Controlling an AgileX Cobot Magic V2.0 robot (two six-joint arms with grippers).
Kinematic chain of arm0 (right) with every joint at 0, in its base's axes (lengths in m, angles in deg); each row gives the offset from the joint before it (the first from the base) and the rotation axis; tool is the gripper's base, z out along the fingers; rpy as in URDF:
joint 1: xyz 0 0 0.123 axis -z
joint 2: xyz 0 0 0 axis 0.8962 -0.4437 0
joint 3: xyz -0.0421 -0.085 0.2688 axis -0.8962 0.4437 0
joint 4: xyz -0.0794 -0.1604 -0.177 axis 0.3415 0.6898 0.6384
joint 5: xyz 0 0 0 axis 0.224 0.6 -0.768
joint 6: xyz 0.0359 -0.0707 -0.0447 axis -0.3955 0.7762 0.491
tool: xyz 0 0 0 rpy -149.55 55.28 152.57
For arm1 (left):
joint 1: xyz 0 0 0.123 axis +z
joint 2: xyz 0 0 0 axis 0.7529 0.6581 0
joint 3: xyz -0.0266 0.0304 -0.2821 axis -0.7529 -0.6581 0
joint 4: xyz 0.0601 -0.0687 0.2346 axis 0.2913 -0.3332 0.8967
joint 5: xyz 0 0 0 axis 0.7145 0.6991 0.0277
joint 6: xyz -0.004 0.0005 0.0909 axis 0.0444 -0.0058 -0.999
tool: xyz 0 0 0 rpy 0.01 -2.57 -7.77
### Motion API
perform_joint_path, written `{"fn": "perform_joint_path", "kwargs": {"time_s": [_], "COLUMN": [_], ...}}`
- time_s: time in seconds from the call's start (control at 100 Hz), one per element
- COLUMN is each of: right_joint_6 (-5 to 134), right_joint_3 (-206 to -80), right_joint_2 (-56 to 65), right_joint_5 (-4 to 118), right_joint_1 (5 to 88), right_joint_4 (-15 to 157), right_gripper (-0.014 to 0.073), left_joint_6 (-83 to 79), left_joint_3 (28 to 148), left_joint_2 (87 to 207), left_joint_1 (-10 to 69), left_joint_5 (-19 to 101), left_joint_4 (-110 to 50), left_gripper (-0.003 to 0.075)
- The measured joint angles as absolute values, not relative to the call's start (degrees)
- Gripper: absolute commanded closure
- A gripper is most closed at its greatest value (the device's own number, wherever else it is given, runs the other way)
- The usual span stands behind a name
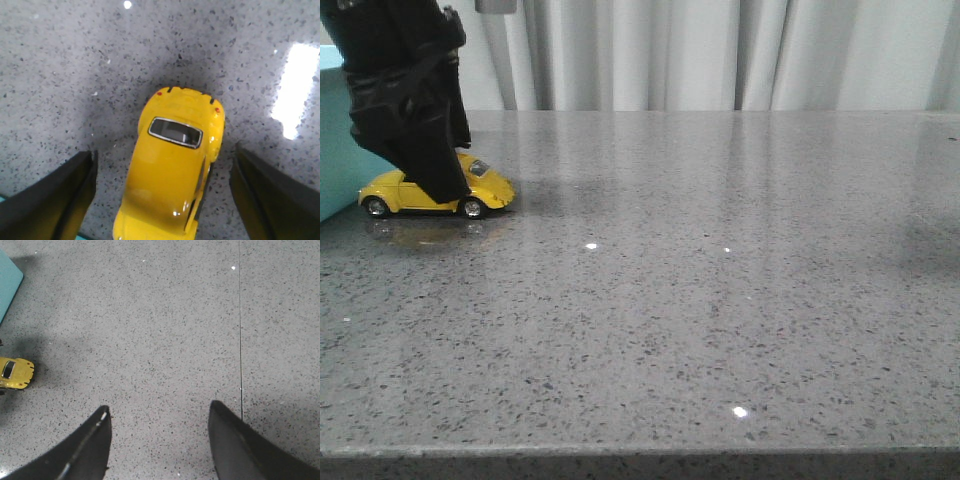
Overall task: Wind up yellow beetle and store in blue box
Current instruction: 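Lower the left gripper onto the car and grasp it, then lift the car with the left gripper and move it over the box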
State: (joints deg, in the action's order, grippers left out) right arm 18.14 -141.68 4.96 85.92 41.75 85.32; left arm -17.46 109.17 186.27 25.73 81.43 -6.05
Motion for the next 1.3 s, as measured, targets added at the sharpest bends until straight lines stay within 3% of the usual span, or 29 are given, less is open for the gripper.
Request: {"fn": "perform_joint_path", "kwargs": {"time_s": [0.17,0.37,0.51,0.95,1.3], "right_joint_6": [18.2,18.3,18.3,18.3,18.4], "right_joint_3": [-141.7,-141.7,-141.7,-141.7,-141.7], "right_joint_2": [5.0,5.0,5.0,5.0,5.0], "right_joint_5": [85.9,85.8,85.8,85.7,85.7], "right_joint_1": [41.7,41.7,41.7,41.7,41.7], "right_joint_4": [85.3,85.3,85.3,85.3,85.3], "right_gripper": [0.0160,0.0160,0.0160,0.0160,0.0160], "left_joint_6": [-17.5,-17.5,-17.6,-16.2,8.5], "left_joint_3": [109.2,109.2,109.3,121.9,129.6], "left_joint_2": [187.3,187.4,187.4,185.8,178.1], "left_joint_1": [25.7,25.7,25.7,25.7,33.3], "left_joint_5": [81.3,81.3,81.2,83.1,76.7], "left_joint_4": [-6.0,-6.0,-5.9,-8.4,-9.5], "left_gripper": [0.0220,0.0419,0.0512,0.0531,0.0531]}}
